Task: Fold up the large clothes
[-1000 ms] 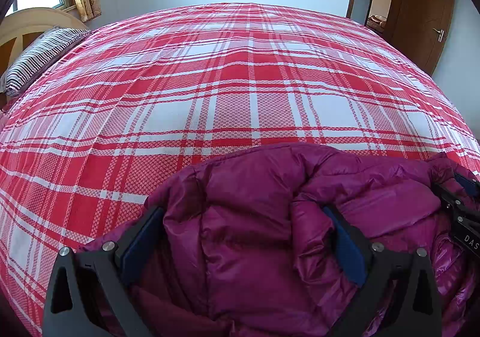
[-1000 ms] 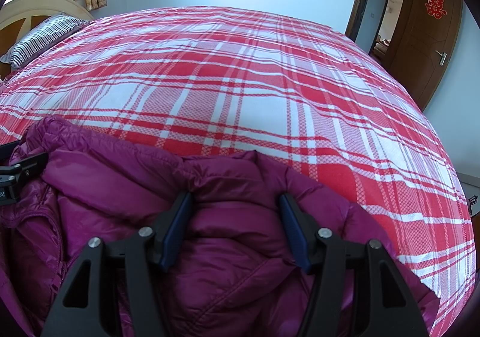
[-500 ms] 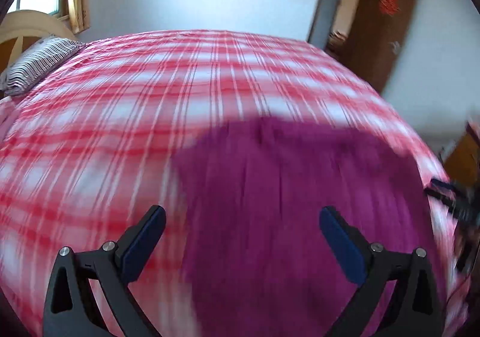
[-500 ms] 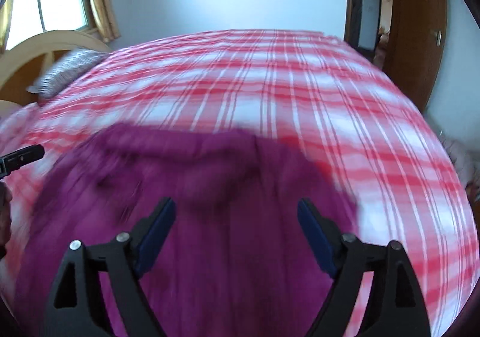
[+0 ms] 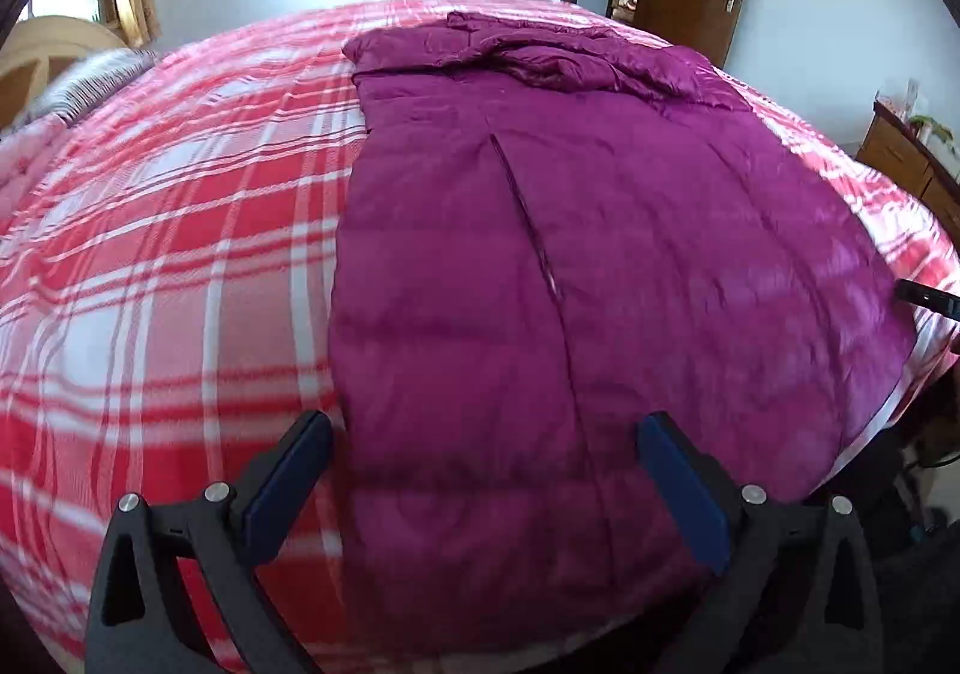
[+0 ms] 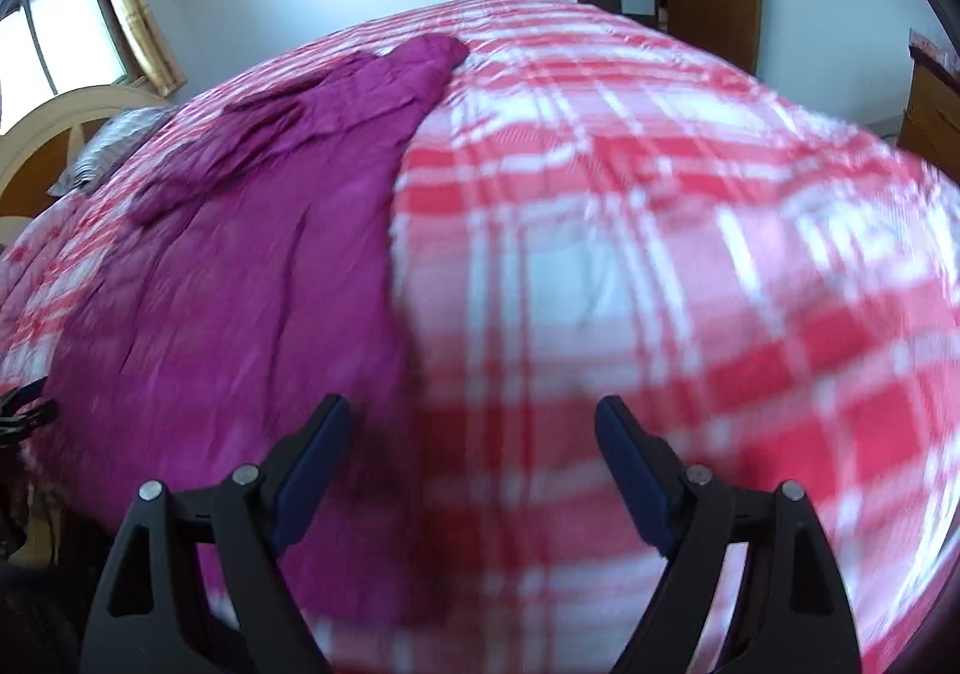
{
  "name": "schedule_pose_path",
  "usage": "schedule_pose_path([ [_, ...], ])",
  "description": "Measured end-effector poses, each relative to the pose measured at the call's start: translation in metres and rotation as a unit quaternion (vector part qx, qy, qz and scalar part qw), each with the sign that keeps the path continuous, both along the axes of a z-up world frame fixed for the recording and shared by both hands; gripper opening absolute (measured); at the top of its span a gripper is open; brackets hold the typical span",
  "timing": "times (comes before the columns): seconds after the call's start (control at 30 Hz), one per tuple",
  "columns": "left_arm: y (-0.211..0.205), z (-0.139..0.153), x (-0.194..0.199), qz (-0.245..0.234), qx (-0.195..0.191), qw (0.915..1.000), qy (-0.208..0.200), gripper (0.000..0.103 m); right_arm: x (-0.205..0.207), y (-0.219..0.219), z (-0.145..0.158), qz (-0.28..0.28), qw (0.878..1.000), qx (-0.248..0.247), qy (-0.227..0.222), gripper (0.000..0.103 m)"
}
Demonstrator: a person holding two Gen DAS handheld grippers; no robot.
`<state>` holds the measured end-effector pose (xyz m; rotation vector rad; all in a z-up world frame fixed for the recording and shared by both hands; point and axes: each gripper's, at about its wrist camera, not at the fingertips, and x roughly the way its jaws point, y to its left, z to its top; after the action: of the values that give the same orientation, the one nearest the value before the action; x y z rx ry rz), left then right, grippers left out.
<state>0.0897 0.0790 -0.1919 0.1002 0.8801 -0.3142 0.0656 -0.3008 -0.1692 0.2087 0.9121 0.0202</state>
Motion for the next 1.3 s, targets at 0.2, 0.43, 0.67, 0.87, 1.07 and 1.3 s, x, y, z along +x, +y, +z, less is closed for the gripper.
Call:
schedule_pose_path([
  [0.2, -0.01, -0.005, -0.007, -0.016, 0.027, 0.9995, 0.0, 0.097, -0.012, 0.02, -0.022, 0.029, 0.999, 0.023, 0.011, 0.057],
  [0.43, -0.003, 0.022, -0.016, -0.055, -0.03, 0.998, -0.004, 0.01, -0.012, 0.023, 0.0, 0.056, 0.996, 0.059, -0.028, 0.01],
  [0.67, 0.029, 0.13, -0.053, -0.093, -0.135, 0.9826, -0.087, 0.008, -0.047, 0.025, 0.082, 0.08, 0.987, 0.082, -0.111, 0.009],
  [0.87, 0.038, 0.202, -0.088, -0.125, -0.155, 0.9645, -0.173, 0.008, -0.084, 0.031, 0.163, 0.1, 0.97, 0.073, -0.207, 0.009],
  [1.07, 0.046, 0.205, -0.009, -0.111, -0.173, 0.9653, -0.161, 0.008, -0.046, 0.025, 0.194, 0.095, 0.958, 0.055, -0.264, 0.009],
  [1.3, 0.041, 0.157, 0.129, -0.07, -0.173, 0.9797, -0.073, 0.008, 0.093, 0.008, 0.161, 0.056, 0.973, 0.066, -0.212, 0.009],
])
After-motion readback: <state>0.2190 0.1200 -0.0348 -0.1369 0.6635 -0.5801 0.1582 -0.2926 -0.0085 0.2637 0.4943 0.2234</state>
